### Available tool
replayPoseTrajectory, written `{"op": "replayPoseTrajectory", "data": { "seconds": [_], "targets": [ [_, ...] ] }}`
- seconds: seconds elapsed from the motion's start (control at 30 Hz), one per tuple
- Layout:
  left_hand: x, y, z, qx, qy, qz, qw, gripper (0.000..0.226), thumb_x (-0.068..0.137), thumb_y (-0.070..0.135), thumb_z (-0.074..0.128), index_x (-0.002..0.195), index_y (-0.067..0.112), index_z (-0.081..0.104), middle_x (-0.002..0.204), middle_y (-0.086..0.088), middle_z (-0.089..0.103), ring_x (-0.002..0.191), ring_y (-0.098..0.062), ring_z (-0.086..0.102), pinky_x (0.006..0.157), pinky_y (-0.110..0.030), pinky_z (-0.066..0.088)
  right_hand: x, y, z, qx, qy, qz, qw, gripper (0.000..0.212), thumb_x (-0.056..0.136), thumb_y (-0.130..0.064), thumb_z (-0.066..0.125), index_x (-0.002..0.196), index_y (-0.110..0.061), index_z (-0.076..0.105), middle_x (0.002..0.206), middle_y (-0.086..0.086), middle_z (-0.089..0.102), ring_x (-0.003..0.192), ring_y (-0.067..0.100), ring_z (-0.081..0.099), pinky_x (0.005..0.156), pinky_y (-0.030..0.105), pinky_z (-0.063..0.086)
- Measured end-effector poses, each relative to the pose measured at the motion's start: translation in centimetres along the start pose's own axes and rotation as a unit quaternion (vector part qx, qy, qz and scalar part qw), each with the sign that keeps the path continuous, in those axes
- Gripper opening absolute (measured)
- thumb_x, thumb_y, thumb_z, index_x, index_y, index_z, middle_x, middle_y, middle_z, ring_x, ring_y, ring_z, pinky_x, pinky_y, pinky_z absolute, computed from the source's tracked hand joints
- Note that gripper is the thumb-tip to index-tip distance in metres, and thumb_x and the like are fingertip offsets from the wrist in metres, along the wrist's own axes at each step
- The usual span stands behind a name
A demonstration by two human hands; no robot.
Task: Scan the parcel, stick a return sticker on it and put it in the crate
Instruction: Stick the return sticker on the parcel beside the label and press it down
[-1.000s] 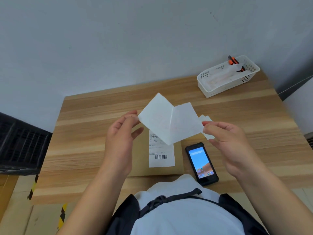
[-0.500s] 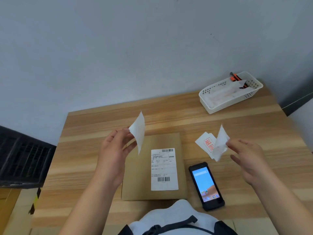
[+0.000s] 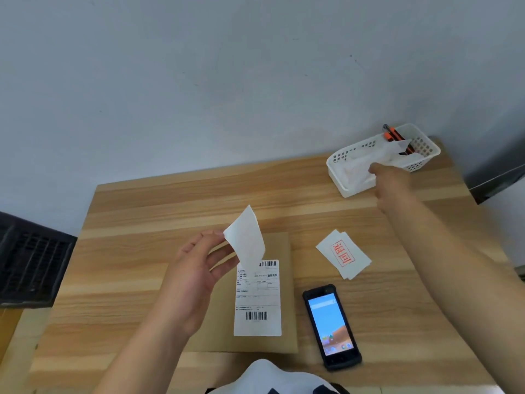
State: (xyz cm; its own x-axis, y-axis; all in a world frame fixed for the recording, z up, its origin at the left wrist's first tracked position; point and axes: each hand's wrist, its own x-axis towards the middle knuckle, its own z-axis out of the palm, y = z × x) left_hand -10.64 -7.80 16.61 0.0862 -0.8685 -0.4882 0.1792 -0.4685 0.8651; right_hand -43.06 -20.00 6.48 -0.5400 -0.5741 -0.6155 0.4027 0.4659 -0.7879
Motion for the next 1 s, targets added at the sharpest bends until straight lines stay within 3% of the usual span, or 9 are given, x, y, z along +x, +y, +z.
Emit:
{"op": "replayPoseTrajectory", "data": {
  "seconds": [0.23,0.3,0.33,0.4,0.47,0.6,0.8,0.9,1.0],
  "targets": [
    [-0.3,-0.7,-0.8,0.004,0.025,-0.005,1.0,0.013,0.094,0.01,0.056,0.102,0.003,0.065,0.1,-0.009,0.075,0.096,-0.024,0.07,0.088,-0.04,0.055,6.0,-0.5,1.5,0.037,0.084,0.034,0.995,0.06,0.089,-0.02,0.057,0.146,-0.016,0.038,0.148,0.007,0.048,0.111,0.022,0.055,0.103,0.038,0.048],
    [-0.3,-0.8,-0.9,0.0,0.03,-0.008,1.0,0.012,0.094,0.009,0.056,0.101,0.004,0.064,0.1,-0.009,0.074,0.096,-0.025,0.07,0.09,-0.041,0.055,5.9,0.5,1.8,-0.267,0.082,-0.061,0.958,0.062,0.095,-0.019,0.054,0.151,-0.014,0.027,0.153,0.004,0.041,0.133,0.025,0.047,0.107,0.033,0.041],
    [-0.3,-0.8,-1.0,-0.001,0.031,-0.008,0.999,0.01,0.094,0.009,0.056,0.099,0.005,0.065,0.098,-0.008,0.074,0.095,-0.024,0.069,0.09,-0.041,0.054,5.1,0.7,1.8,-0.261,0.082,-0.071,0.959,0.061,0.095,-0.017,0.055,0.15,-0.013,0.029,0.153,0.005,0.042,0.134,0.026,0.046,0.103,0.032,0.042],
    [-0.3,-0.9,-1.0,-0.002,0.033,-0.006,0.999,0.01,0.095,0.008,0.056,0.095,0.006,0.065,0.094,-0.006,0.075,0.093,-0.023,0.069,0.091,-0.042,0.054,3.2,1.0,2.1,0.041,0.06,-0.025,0.997,0.059,0.089,-0.015,0.063,0.144,-0.014,0.042,0.145,0.008,0.052,0.123,0.027,0.056,0.089,0.033,0.047],
    [-0.4,-0.9,-1.1,0.004,0.032,-0.003,0.999,0.01,0.096,0.009,0.055,0.096,0.005,0.065,0.094,-0.005,0.076,0.094,-0.024,0.07,0.092,-0.042,0.054,-0.1,2.0,1.7,0.033,0.058,-0.016,0.998,0.058,0.084,-0.017,0.069,0.139,-0.017,0.048,0.136,0.006,0.056,0.115,0.026,0.059,0.087,0.033,0.049],
    [-0.5,-1.1,-1.1,0.017,0.029,0.004,0.999,0.013,0.096,0.01,0.056,0.102,0.003,0.065,0.095,-0.005,0.076,0.098,-0.024,0.07,0.097,-0.045,0.053,-8.2,5.0,1.5,-0.084,-0.091,-0.082,0.989,0.025,0.084,-0.017,0.072,0.108,-0.022,0.07,0.115,-0.002,0.067,0.108,0.019,0.062,0.101,0.042,0.05],
    [-1.0,-1.7,-0.7,0.061,0.032,0.049,0.996,0.01,0.095,0.009,0.057,0.088,0.009,0.065,0.091,-0.003,0.075,0.091,-0.017,0.07,0.097,-0.043,0.054,-20.2,7.6,1.1,-0.115,-0.273,-0.107,0.949,0.003,0.082,-0.015,0.077,0.085,-0.016,0.077,0.082,-0.008,0.074,0.072,-0.005,0.064,0.078,0.019,0.048],
    [-1.8,-2.6,-0.3,0.155,0.043,0.141,0.977,0.016,0.092,0.009,0.061,0.079,0.018,0.066,0.101,-0.001,0.076,0.092,-0.011,0.068,0.087,-0.035,0.053,-22.7,7.3,1.3,-0.09,-0.29,-0.041,0.952,0.019,0.08,-0.027,0.079,0.089,-0.01,0.077,0.085,-0.002,0.076,0.076,-0.003,0.066,0.079,0.027,0.049],
    [-2.9,-3.5,0.0,0.316,0.021,0.286,0.904,0.014,0.089,0.014,0.065,0.082,0.026,0.066,0.106,0.008,0.068,0.105,-0.002,0.061,0.091,-0.017,0.043,-23.7,6.7,1.5,-0.067,-0.292,0.016,0.954,0.034,0.078,-0.034,0.079,0.1,-0.008,0.076,0.109,0.006,0.076,0.103,0.016,0.067,0.089,0.037,0.048]
  ]
}}
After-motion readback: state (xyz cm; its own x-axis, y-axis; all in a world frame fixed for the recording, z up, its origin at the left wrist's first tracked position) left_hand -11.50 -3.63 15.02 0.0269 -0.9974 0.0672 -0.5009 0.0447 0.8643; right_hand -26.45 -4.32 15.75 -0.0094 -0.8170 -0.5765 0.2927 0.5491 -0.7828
